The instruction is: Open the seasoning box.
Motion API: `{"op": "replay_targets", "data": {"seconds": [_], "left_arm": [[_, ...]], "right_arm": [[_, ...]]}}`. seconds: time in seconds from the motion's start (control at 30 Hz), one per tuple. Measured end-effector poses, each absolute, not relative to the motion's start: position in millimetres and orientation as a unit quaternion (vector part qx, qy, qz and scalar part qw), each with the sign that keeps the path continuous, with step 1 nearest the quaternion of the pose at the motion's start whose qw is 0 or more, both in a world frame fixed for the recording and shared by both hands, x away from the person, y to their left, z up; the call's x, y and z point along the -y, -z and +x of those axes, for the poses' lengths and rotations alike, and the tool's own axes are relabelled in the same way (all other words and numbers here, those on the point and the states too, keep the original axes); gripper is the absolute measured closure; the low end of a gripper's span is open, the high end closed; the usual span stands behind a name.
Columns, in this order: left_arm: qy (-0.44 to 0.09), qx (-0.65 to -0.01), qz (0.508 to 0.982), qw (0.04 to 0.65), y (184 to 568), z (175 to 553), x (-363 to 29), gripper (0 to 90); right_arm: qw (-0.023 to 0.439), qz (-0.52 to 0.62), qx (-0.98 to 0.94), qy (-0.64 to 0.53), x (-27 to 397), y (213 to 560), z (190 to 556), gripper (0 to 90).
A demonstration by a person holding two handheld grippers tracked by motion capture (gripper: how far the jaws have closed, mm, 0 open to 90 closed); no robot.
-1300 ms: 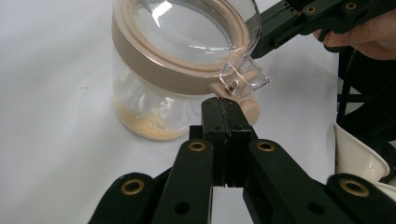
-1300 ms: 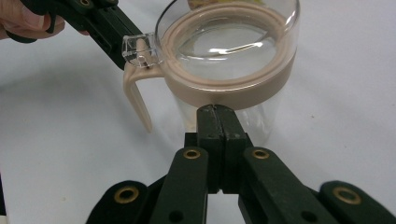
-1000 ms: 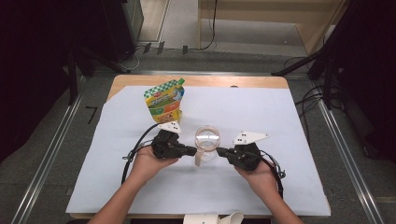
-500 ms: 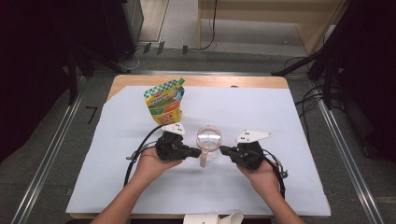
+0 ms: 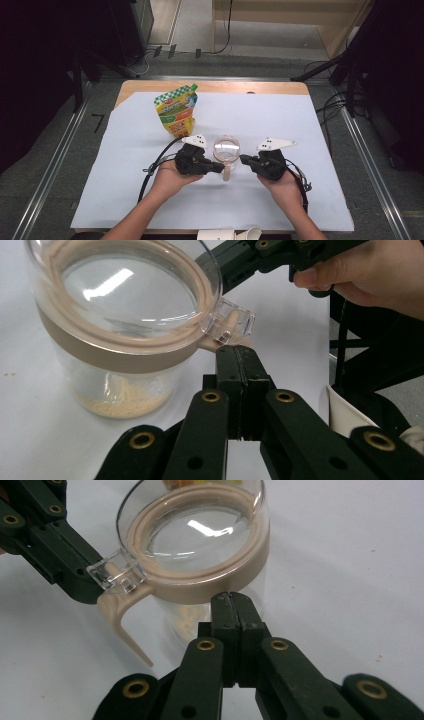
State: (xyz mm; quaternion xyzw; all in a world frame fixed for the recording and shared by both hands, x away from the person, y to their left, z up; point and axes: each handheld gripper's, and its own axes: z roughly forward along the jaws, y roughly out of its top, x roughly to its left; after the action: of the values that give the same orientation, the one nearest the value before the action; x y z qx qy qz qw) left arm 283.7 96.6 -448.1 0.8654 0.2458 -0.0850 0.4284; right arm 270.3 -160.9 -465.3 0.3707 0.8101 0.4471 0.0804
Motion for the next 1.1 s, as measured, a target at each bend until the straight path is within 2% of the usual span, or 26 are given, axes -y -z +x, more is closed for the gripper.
{"op": "replay_targets", "data": {"seconds": [0.13, 0.23, 0.47, 0.57, 0.83, 1.1], "left_arm": [[0.091, -0.244, 0.866, 0.427, 446.6, 284.0, -97.8, 89.9], [0.099, -0.247, 0.867, 0.422, 442.5, 283.0, -103.0, 86.6], [0.092, -0.230, 0.867, 0.432, 433.6, 283.9, -121.0, 68.7], [0.089, -0.233, 0.865, 0.436, 432.5, 287.8, -128.5, 61.6], [0.067, -0.241, 0.861, 0.442, 431.0, 293.0, -142.5, 47.2], [0.067, -0.261, 0.854, 0.445, 432.4, 299.6, -155.3, 48.2]], "right_arm": [[0.084, 0.368, -0.810, -0.448, 162.3, 462.4, 265.6, 90.0], [0.083, 0.372, -0.811, -0.444, 162.8, 458.6, 259.2, 90.0], [0.090, 0.360, -0.810, -0.454, 161.1, 445.3, 237.5, 90.0], [0.078, 0.356, -0.809, -0.461, 157.3, 444.1, 228.5, 90.0], [0.062, 0.330, -0.825, -0.456, 133.4, 451.6, 217.8, 90.0], [0.057, 0.311, -0.839, -0.443, 109.5, 464.1, 214.6, 90.0]]}}
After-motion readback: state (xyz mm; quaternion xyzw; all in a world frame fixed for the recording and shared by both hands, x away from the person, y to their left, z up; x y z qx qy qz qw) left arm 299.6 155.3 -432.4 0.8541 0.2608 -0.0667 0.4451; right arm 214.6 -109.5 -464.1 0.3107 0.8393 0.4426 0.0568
